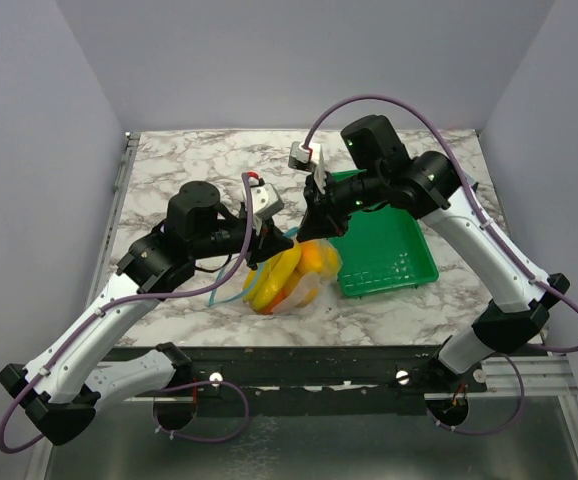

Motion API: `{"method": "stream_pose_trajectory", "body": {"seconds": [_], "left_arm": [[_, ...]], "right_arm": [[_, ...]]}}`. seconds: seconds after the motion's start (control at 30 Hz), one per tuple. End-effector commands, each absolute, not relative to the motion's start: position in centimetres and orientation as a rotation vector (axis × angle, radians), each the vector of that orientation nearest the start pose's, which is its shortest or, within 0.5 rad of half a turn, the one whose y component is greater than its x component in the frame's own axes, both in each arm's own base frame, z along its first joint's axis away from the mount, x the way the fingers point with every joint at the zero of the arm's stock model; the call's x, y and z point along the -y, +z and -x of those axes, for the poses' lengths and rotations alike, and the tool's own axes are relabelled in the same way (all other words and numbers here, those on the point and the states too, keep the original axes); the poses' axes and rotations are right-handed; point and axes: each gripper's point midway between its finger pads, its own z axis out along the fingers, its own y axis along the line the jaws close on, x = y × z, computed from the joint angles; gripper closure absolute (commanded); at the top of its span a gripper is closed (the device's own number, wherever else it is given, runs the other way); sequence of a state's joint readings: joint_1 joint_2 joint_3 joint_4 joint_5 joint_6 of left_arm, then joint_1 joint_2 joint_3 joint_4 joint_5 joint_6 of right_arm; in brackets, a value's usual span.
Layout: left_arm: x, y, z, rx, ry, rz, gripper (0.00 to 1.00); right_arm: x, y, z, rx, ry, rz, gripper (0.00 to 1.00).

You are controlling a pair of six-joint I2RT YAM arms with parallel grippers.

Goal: Place the food in the zip-top bag and seal the zipper
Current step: Zip the zipper food storage bag at the center of the board.

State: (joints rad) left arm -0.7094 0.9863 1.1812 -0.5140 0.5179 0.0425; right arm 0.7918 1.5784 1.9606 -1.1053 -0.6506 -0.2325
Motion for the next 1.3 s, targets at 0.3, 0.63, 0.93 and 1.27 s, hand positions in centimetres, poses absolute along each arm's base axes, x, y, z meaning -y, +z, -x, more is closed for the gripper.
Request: {"method": "stream_pose_trajectory", "body": {"seconds": [0.3, 0.63, 0.93, 1.27], "left_arm": [[26.6, 34.2, -16.3, -1.599, -0.985, -1.08, 1.0], [27.2, 34.6, -15.0, -1.578, -1.077, -1.125, 1.0], [27.4, 35.2, -13.9, -1.553, -1.145, -1.159, 1.0], [27.2, 35.9, -13.5, -1.529, -1.147, -1.16, 1.0]], "right_arm": [[-32.6, 35.7, -17.4, -1.662, 1.033, 1.444, 0.69], [-31.7, 35.6, -15.0, -1.31, 1.032, 1.523, 0.45], [-32.1, 35.5, -15.0, -1.267, 1.048, 1.528, 0.55], [-32.0, 34.8, -14.9, -1.297, 1.054, 1.537, 0.61]]}}
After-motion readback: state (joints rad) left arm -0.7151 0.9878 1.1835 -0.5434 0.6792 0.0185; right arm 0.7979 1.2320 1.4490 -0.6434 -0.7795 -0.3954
